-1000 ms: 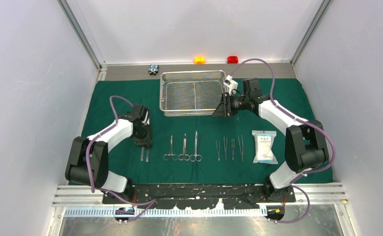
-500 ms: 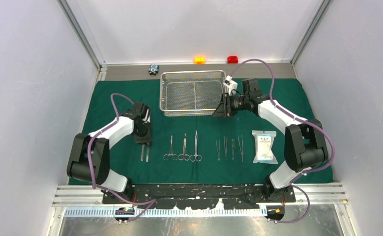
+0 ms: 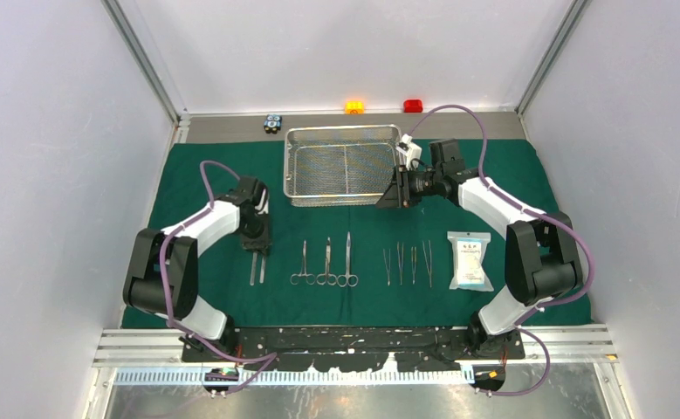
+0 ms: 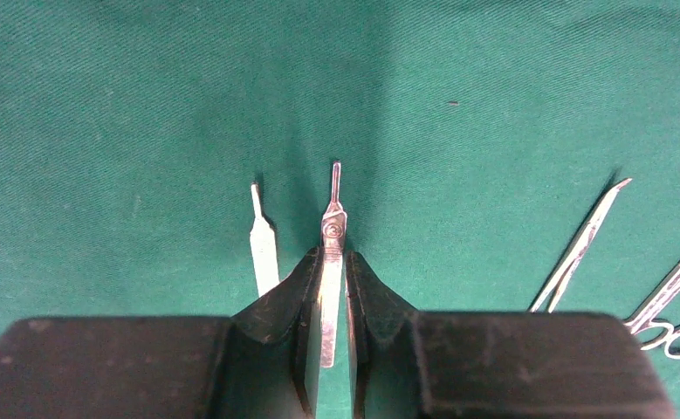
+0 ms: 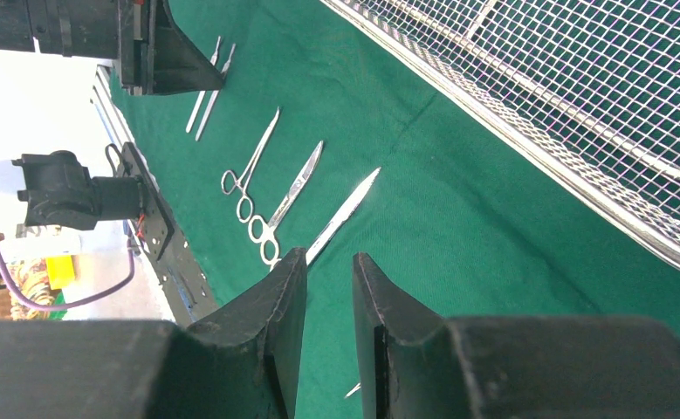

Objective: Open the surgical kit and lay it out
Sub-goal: Place the medical item in the surgical kit.

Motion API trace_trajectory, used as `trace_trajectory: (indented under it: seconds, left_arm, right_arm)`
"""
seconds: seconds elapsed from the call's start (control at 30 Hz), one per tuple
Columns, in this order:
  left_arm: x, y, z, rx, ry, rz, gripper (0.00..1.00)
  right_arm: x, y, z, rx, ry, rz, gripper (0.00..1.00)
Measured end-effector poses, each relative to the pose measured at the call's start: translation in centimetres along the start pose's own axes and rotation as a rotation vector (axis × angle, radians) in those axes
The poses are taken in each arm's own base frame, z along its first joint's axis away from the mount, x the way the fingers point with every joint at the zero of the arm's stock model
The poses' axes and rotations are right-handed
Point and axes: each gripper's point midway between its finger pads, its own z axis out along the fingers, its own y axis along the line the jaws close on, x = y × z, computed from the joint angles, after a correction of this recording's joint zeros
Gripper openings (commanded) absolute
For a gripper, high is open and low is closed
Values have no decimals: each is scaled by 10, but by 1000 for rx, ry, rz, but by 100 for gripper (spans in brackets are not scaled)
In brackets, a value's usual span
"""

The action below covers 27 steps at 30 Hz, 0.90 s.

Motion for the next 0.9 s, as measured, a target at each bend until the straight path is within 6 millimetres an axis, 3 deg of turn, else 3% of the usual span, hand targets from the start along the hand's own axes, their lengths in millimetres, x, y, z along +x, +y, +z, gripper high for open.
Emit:
trace_trajectory:
  seconds: [0.63, 0.9]
  left_arm:
    - [2, -1, -5, 12, -21, -5, 16]
    - [9, 0, -3, 15, -6, -5, 11]
  right_arm:
    - [1, -2, 1, 1, 3, 4, 31]
    - [0, -3, 0, 3, 0, 6, 31]
